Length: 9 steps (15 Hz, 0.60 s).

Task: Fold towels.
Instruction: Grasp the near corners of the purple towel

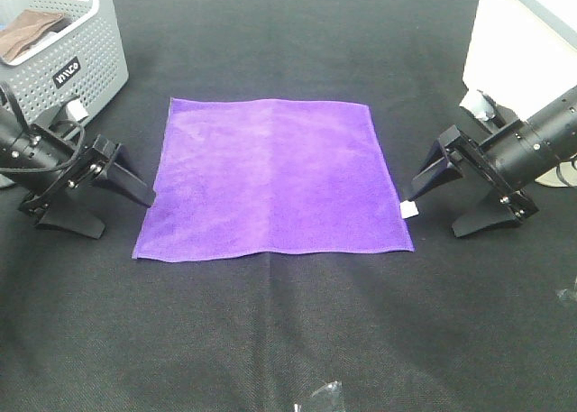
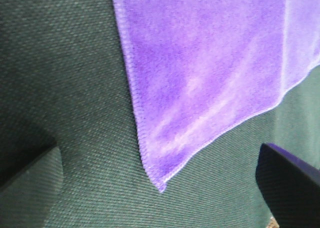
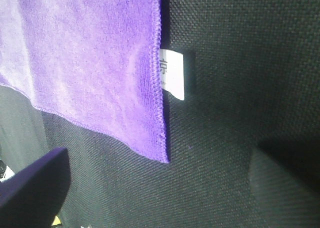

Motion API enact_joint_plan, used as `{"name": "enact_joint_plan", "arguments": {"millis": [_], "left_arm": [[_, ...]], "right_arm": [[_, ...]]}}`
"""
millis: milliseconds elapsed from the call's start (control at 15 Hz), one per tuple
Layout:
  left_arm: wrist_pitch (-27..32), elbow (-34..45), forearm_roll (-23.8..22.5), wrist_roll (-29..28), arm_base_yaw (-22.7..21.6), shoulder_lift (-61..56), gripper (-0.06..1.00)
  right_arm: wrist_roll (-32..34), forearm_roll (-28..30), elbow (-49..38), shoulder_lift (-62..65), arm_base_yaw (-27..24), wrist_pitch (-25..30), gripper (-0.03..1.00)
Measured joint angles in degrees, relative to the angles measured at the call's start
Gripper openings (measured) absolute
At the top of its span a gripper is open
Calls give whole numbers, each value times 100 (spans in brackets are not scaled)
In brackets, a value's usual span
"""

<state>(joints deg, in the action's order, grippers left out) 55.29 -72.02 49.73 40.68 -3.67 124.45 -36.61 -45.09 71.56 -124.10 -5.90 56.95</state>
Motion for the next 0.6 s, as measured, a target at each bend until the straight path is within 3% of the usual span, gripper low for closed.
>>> {"name": "enact_joint_plan", "arguments": {"millis": [400,600], "left_arm": [[40,-17,40,6,115,40,97],[-29,-86,69,-40,561,155,97]], "right_arm": [[0,-195,0,-34,52,-80,92],[-6,-321,57,-132,384,-252,87]]}}
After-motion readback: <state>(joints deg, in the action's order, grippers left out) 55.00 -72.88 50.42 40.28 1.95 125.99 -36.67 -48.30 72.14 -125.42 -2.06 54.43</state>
